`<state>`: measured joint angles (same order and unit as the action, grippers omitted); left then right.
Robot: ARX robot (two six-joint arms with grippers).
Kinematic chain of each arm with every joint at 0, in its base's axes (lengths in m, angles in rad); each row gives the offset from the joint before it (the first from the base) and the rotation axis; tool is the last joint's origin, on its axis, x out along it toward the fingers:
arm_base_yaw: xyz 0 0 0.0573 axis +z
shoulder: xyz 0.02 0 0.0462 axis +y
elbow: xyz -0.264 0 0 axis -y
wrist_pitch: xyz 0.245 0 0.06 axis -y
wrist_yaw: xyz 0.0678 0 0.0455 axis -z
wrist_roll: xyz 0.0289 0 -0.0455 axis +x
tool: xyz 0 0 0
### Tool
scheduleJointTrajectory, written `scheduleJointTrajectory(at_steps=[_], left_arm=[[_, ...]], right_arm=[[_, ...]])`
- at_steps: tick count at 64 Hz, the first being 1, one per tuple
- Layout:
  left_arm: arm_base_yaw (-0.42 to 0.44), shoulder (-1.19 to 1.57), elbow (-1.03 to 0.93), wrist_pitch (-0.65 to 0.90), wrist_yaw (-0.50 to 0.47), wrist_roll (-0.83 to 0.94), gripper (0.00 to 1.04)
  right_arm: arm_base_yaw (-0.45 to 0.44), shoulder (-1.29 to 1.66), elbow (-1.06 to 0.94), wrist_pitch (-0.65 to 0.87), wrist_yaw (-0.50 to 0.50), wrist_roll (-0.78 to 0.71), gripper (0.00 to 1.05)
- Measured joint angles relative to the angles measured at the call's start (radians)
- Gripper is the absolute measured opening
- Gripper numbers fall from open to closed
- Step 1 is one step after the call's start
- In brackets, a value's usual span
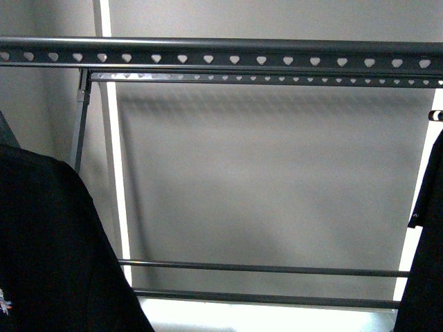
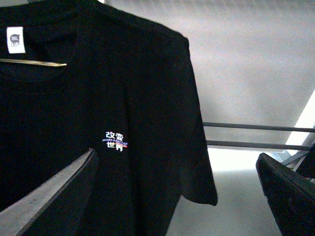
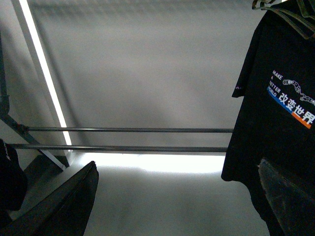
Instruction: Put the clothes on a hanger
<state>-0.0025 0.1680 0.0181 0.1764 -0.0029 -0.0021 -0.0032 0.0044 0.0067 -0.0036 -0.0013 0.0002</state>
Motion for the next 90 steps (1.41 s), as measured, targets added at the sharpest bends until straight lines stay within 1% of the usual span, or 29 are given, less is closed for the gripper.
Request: scheduleJointTrajectory(at_steps=[23,25,26,27,29,30,31,33,34,35,36,37,39,40,41,42,43,45,47,49,51,54,57,58,61,62,66,77,90], left_arm=[[0.0,0.0,0.0,0.0,0.0,0.0,0.98],[0.006,0.003,-0.001,0.004,0.024,0.005,0.98],[0.018,0.013,-0.001,0.022,0.081,0.01,0.98],[0.021,0.019,0.0,0.033,0.109,0.014,0.98],[0.021,0.047,0.0,0.069,0.16,0.03,0.98],[0.016,0.058,0.001,0.081,0.162,0.034,0.98],[-0.014,0.096,0.004,0.113,0.14,0.037,0.98],[-0.071,0.167,0.018,0.154,0.06,0.041,0.98],[-0.085,0.188,0.023,0.167,0.035,0.043,0.98],[-0.115,0.234,0.039,0.197,-0.025,0.045,0.98],[-0.13,0.257,0.047,0.214,-0.055,0.045,0.98],[-0.158,0.307,0.069,0.251,-0.116,0.044,0.98],[-0.18,0.359,0.096,0.287,-0.174,0.042,0.98],[-0.195,0.409,0.129,0.313,-0.23,0.03,0.98],[-0.2,0.436,0.148,0.32,-0.245,0.026,0.98],[-0.204,0.488,0.193,0.318,-0.315,0.008,0.98],[-0.204,0.513,0.216,0.311,-0.33,-0.005,0.98],[-0.197,0.649,0.352,0.227,-0.47,-0.109,0.98],[-0.19,0.738,0.441,0.154,-0.52,-0.175,0.98],[-0.18,0.85,0.547,0.071,-0.586,-0.294,0.98],[-0.169,0.936,0.629,-0.001,-0.604,-0.375,0.98],[-0.157,1.078,0.778,-0.164,-0.585,-0.573,0.98],[-0.155,1.159,0.866,-0.254,-0.526,-0.703,0.98],[-0.155,1.19,0.897,-0.272,-0.496,-0.757,0.98],[-0.156,1.229,0.935,-0.275,-0.455,-0.823,0.98],[-0.157,1.254,0.962,-0.278,-0.415,-0.883,0.98],[-0.163,1.288,1.008,-0.285,-0.37,-0.991,0.98],[-0.169,1.328,1.079,-0.284,-0.357,-1.127,0.98],[-0.131,1.383,1.115,-0.285,-0.375,-1.161,0.98]], right_arm=[[0.0,0.0,0.0,0.0,0.0,0.0,0.97],[0.0,0.0,0.0,0.0,0.0,0.0,0.97],[0.0,0.0,0.0,0.0,0.0,0.0,0.97],[0.0,0.0,0.0,0.0,0.0,0.0,0.97],[0.0,0.0,0.0,0.0,0.0,0.0,0.97],[0.0,0.0,0.0,0.0,0.0,0.0,0.97],[0.0,0.0,0.0,0.0,-0.003,0.0,0.97],[0.0,0.0,0.0,0.0,-0.002,0.0,0.97],[0.0,0.0,0.0,0.0,-0.001,0.0,0.97],[0.0,0.0,0.0,0.0,0.0,0.0,0.97],[0.0,0.0,0.0,0.0,0.0,0.0,0.97],[0.0,0.0,0.0,0.0,0.0,0.0,0.97],[0.0,0.0,0.0,0.0,0.0,0.0,0.97],[0.0,0.0,0.0,0.0,0.0,0.0,0.97],[0.0,0.0,0.0,0.0,0.0,0.0,0.97],[0.0,0.0,0.0,0.0,0.0,0.0,0.97],[0.0,0.0,0.0,0.0,-0.001,0.0,0.97],[0.0,0.0,0.0,0.0,-0.002,0.0,0.97],[0.0,0.0,0.0,0.0,-0.001,0.0,0.97],[0.0,0.0,0.0,0.0,0.0,0.0,0.97],[0.0,0.0,0.0,0.0,0.0,0.0,0.97],[0.0,0.0,0.0,0.0,0.0,0.0,0.97],[0.0,0.0,0.0,0.0,0.0,0.0,0.97],[0.0,0.0,0.0,0.0,0.0,0.0,0.97],[0.0,0.0,0.0,0.0,0.0,0.0,0.97],[0.0,0.0,0.0,0.0,0.0,0.0,0.97],[0.0,0.0,0.0,0.0,-0.001,0.0,0.97],[0.0,0.0,0.0,0.0,-0.001,0.0,0.97],[0.0,0.0,0.0,0.0,0.0,0.0,0.97]])
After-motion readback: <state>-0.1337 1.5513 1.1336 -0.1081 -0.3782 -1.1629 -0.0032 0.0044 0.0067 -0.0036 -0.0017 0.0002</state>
